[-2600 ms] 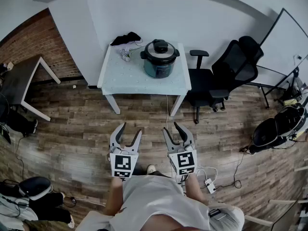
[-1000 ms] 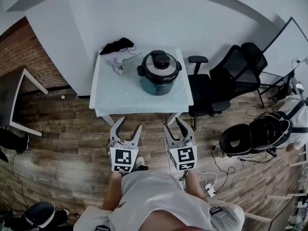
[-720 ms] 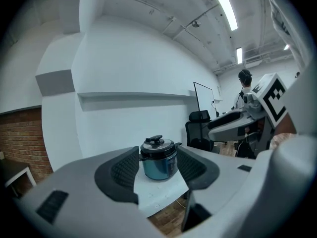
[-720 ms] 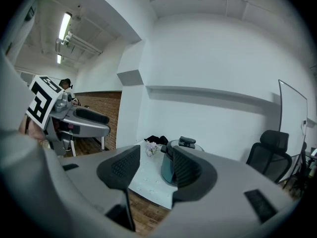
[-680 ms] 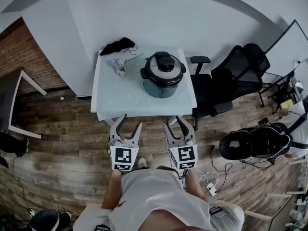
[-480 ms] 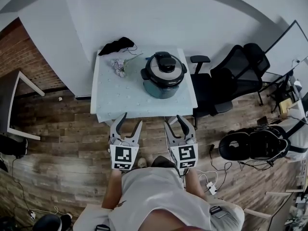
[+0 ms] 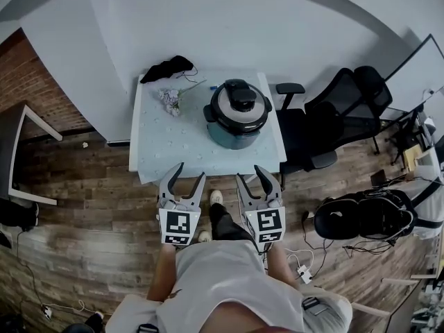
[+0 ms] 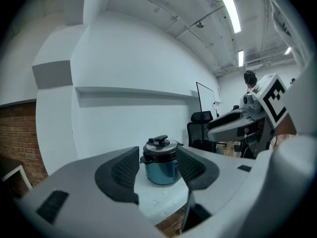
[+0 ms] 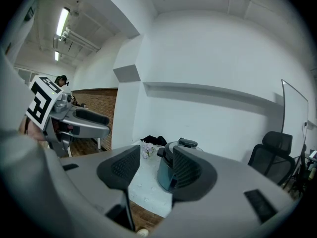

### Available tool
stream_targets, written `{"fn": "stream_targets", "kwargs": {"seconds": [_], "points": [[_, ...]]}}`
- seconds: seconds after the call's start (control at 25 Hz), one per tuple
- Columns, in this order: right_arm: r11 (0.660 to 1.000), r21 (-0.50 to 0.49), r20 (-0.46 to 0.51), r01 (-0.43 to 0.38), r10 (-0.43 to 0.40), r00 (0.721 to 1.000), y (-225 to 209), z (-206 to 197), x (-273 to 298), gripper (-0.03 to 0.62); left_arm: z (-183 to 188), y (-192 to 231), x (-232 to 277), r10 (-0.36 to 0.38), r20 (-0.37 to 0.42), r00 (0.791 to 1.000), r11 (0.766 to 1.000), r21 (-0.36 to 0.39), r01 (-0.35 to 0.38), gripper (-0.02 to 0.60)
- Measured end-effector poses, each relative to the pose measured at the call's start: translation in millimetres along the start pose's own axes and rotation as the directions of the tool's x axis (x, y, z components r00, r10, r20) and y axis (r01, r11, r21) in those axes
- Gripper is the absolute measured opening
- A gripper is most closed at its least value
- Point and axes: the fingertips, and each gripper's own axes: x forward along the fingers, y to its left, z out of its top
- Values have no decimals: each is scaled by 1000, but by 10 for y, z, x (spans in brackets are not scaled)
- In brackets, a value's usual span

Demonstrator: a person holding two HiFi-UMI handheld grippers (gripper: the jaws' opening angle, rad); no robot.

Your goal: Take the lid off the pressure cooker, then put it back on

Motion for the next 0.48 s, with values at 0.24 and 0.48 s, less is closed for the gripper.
{"fn": "stream_targets", "kwargs": {"seconds": [0.24,0.48], "points": [[1000,5,-2,4,-4,1000,-171,51,249,207,76,109,271,-7,7,1000,1000,0,7,232],[1000,9,-8,-10,10,1000,-399,105,591,207,142,266,635,3,4,1000,1000,-5,-3,232]]}}
